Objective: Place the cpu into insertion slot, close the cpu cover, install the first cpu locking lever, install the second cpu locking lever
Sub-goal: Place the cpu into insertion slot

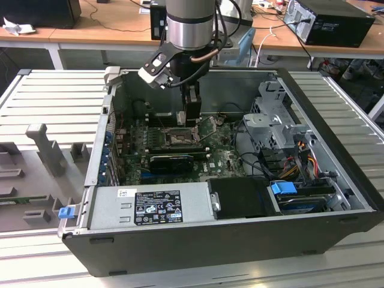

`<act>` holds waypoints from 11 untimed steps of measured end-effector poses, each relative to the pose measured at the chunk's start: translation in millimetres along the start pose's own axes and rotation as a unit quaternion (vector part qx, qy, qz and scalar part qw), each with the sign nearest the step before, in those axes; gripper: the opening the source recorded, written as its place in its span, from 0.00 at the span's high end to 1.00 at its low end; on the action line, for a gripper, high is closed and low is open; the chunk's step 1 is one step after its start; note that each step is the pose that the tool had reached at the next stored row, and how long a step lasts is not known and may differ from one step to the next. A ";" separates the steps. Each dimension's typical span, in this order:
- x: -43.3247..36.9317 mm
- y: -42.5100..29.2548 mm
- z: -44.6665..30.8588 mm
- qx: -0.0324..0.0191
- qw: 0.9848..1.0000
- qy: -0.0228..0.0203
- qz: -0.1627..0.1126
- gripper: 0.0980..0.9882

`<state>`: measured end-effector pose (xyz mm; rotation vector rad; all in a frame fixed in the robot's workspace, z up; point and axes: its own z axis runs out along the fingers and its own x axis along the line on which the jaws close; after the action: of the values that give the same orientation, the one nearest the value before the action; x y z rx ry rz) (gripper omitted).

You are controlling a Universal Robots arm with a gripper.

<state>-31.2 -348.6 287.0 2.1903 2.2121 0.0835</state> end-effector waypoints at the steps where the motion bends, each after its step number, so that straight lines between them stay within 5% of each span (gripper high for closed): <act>1: 0.3 -0.2 3.2 0.000 1.000 0.000 0.000 0.50; 8: 5.7 -4.1 19.3 0.000 1.000 0.004 -0.005 0.50; 11: 16.1 -11.9 30.0 0.000 1.000 0.004 -0.005 0.50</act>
<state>-41.6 -332.0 256.7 2.1822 2.2267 0.0913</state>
